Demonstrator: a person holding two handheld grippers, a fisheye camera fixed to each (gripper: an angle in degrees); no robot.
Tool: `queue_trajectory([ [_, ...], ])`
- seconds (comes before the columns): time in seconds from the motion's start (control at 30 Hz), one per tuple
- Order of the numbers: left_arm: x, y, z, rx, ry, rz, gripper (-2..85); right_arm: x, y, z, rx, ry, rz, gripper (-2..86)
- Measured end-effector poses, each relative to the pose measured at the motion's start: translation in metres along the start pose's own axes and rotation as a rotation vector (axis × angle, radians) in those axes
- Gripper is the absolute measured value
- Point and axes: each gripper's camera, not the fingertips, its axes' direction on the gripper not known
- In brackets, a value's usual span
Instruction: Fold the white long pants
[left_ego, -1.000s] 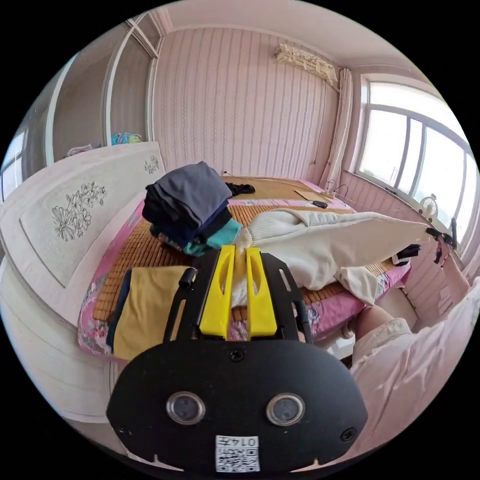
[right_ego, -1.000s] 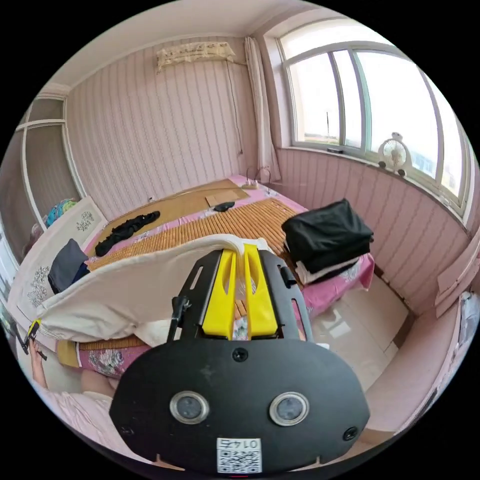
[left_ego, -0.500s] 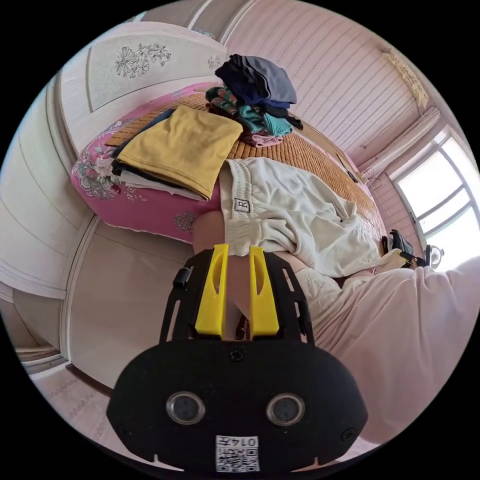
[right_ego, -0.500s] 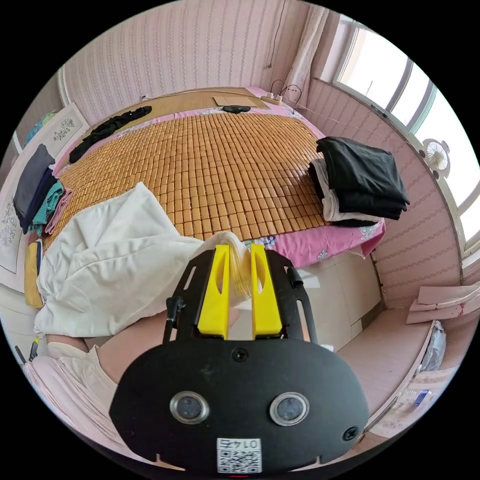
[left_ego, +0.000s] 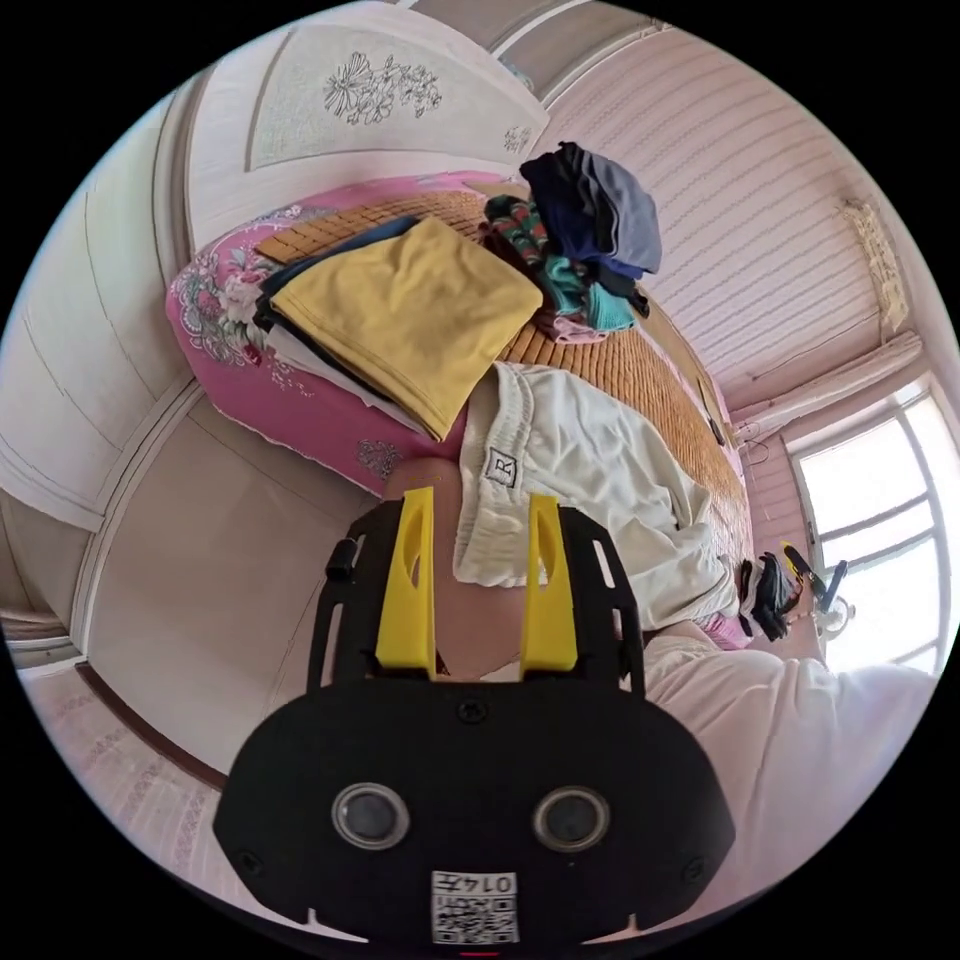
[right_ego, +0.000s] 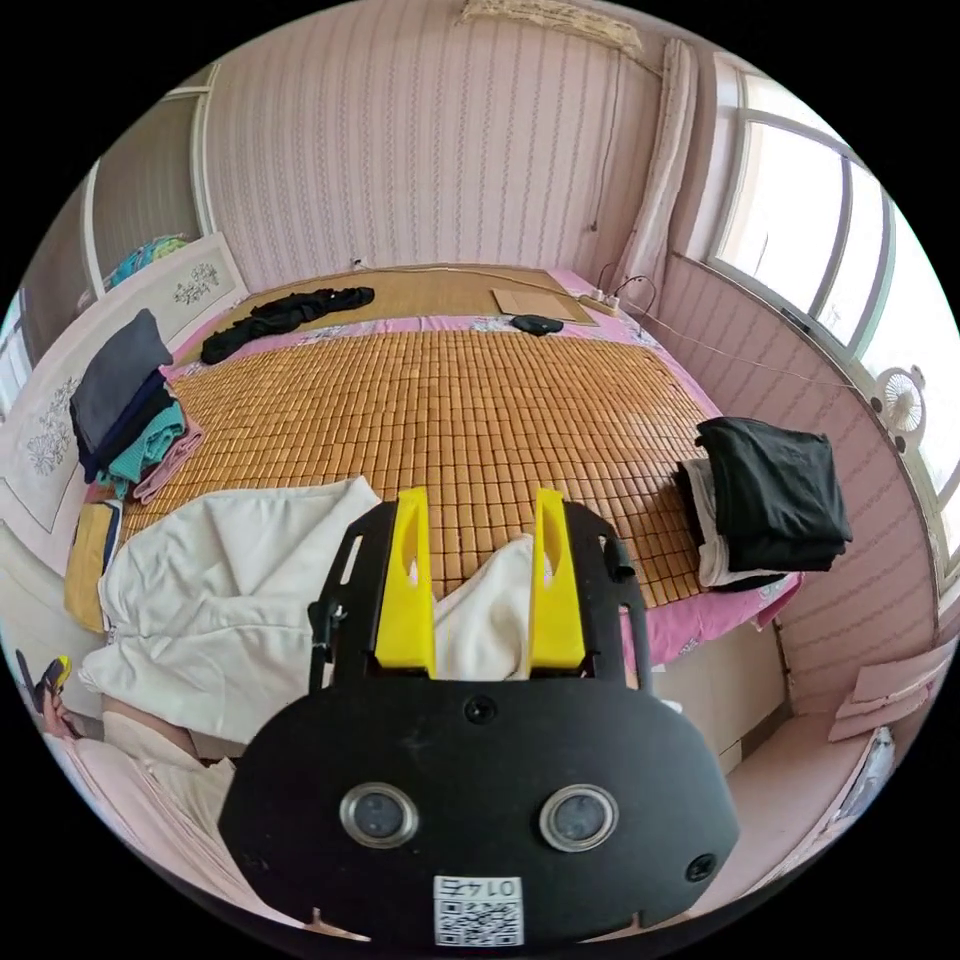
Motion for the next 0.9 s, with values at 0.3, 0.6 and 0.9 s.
queue_trajectory([
  [0.3, 0.029, -0.063, 0.052, -0.214, -0.102, 0.040, 15.3, -0.029, 0.026, 0.143, -0.414, -0.077, -0.002, 19.6],
  [0.6, 0.075, -0.081, 0.071, -0.401, -0.181, 0.208, 13.7, -0.022, 0.034, 0.121, -0.401, -0.055, -0.172, 6.6],
  [0.9, 0.052, -0.119, 0.036, -0.270, 0.114, 0.023, 15.8, 0.032, 0.063, 0.074, -0.278, -0.214, -0.009, 4.4],
])
